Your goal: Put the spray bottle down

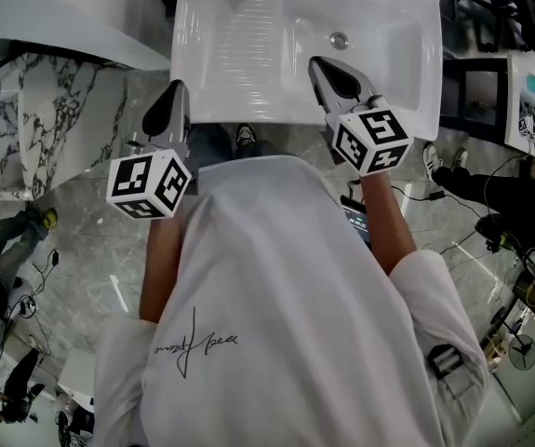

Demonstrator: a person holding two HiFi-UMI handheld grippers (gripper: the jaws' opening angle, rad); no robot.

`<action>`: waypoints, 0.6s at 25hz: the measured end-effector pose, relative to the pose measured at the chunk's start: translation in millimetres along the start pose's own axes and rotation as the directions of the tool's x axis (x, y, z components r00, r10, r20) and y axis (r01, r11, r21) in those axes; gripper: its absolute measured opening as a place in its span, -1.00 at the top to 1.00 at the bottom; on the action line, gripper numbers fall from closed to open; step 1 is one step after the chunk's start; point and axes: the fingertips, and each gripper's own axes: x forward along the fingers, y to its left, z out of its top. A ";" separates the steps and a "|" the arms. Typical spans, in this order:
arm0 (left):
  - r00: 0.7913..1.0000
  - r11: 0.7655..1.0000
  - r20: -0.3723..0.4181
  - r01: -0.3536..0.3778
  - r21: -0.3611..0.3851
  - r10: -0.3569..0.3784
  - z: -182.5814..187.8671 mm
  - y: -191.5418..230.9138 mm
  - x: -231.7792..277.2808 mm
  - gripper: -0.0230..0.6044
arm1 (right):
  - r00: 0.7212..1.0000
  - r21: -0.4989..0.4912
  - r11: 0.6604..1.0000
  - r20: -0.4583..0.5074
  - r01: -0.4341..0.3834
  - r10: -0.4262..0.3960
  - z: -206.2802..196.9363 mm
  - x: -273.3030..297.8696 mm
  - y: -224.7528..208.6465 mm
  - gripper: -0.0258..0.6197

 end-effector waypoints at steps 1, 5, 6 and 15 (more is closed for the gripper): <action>1.000 1.000 0.000 -0.004 -0.003 0.004 -0.1 0.2 0.0 0.80 | 1.000 -0.005 1.000 -0.002 -0.006 0.006 -0.1 -0.4 0.5 0.93; 1.000 1.000 -0.004 -0.012 -0.009 0.012 -1.9 0.6 0.6 0.81 | 0.999 -0.009 0.999 -0.005 -0.032 0.032 -0.9 -0.1 3.0 0.93; 1.000 1.000 -0.006 -0.012 -0.010 0.012 -2.6 0.4 0.9 0.82 | 0.999 -0.009 0.999 -0.004 -0.038 0.038 -0.7 -0.3 3.5 0.93; 1.000 1.000 -0.022 0.018 -0.023 -0.019 -8.1 -7.0 3.1 0.91 | 0.998 -0.016 0.998 -0.027 -0.059 0.059 -3.6 -1.2 3.9 0.94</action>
